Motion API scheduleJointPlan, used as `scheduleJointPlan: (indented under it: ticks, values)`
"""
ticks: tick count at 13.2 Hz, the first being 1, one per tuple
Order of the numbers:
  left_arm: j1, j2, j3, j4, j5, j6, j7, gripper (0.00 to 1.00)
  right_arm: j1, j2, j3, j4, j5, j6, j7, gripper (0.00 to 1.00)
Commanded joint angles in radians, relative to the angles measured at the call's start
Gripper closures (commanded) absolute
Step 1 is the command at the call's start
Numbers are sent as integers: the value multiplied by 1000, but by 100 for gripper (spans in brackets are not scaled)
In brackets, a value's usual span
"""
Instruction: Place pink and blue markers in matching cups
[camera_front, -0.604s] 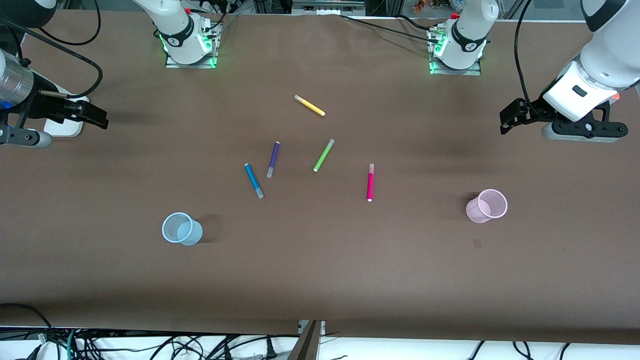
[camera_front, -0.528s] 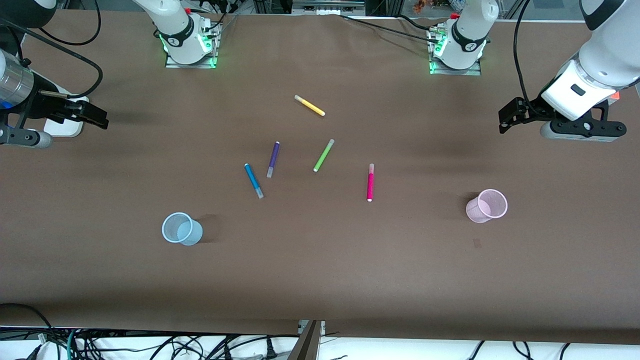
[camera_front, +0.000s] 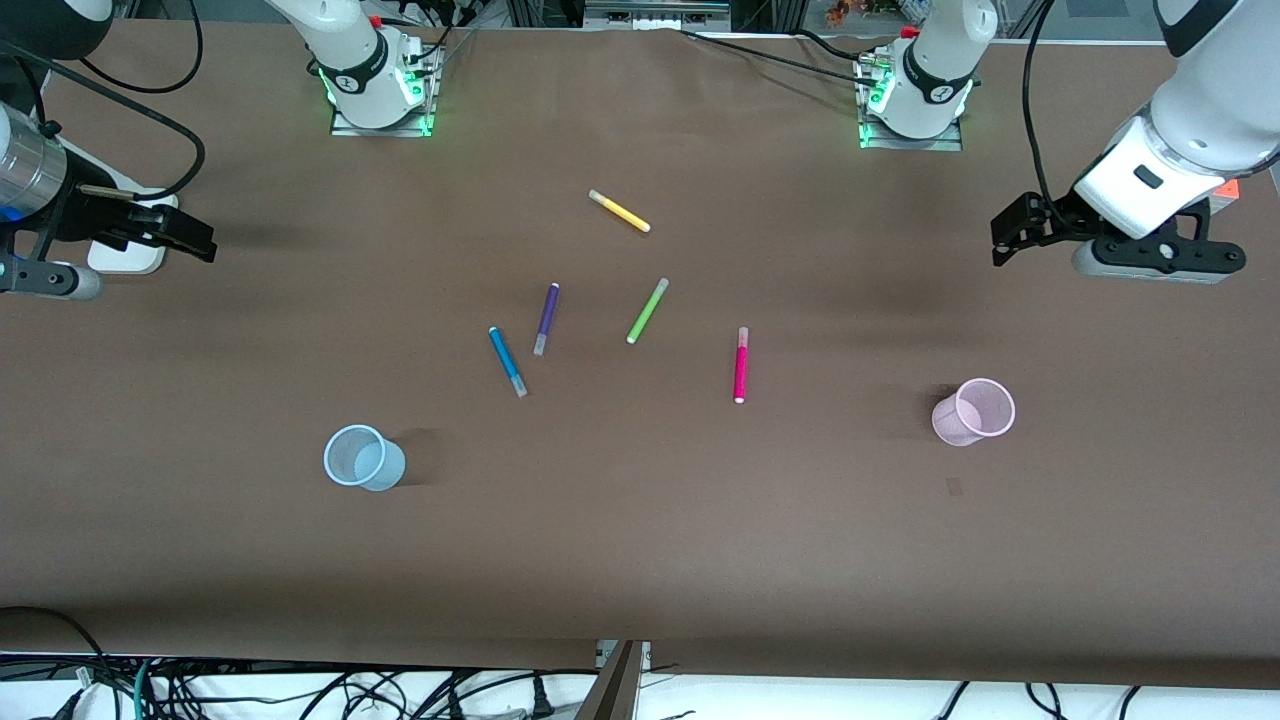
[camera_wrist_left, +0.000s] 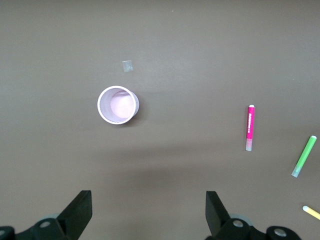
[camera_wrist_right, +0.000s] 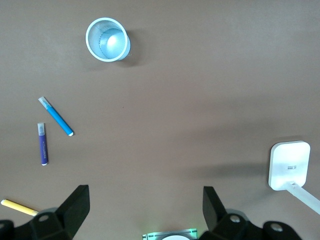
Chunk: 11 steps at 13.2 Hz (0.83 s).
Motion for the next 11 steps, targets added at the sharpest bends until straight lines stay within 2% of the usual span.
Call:
scheduleJointPlan:
  ticks: [1,3,6,8,10,11]
  values:
    - [-4,34,-32,51,16,-21,7,0,-10,21,14,29,19,18,23,0]
    - [-5,71,-78,83,16,-25,16,0,0,50,21,29,22,27,32,0]
    - [-8,157,-144,117,16,-25,12,0,104,154,21,29,20,81,31,0]
    - [-26,207,-148,122,16,-21,18,0,184,240,21,29,20,148,31,0]
    - [-64,327,-151,122,16,-1,18,0,250,314,21,29,17,226,31,0]
    - [-92,374,-151,120,30,52,19,0,267,355,21,29,19,275,32,0]
